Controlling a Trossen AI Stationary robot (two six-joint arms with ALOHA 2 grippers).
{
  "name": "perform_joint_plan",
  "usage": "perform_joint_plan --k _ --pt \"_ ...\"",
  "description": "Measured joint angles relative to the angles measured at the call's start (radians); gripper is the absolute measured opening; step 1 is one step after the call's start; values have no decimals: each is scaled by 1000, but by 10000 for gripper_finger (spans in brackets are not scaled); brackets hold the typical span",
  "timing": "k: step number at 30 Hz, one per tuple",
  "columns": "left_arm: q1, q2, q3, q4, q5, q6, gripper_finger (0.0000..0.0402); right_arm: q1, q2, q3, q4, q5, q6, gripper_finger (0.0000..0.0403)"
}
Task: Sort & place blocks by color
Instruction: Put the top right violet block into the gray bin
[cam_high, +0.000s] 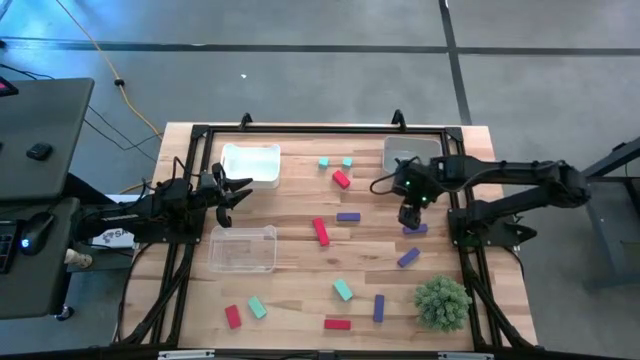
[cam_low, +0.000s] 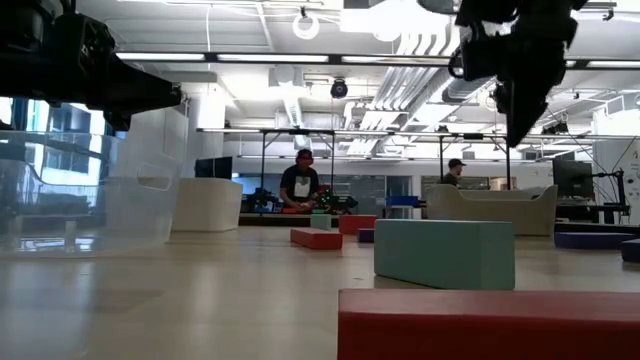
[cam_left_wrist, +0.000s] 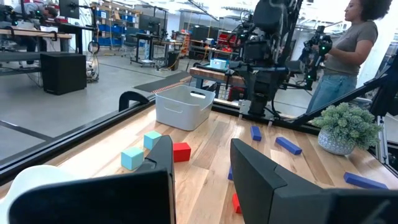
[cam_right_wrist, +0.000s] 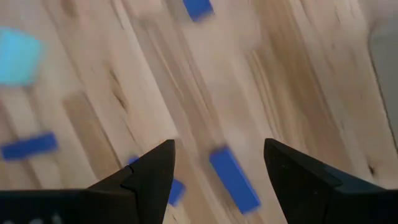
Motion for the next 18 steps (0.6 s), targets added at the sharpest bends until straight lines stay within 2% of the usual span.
perform_joint_plan --k 11,18 --pt "0 0 0 0 0 0 76 5 188 3 -116 -43 -155 236" --pt "0 0 0 0 0 0 76 81 260 3 -156 -33 -221 236"
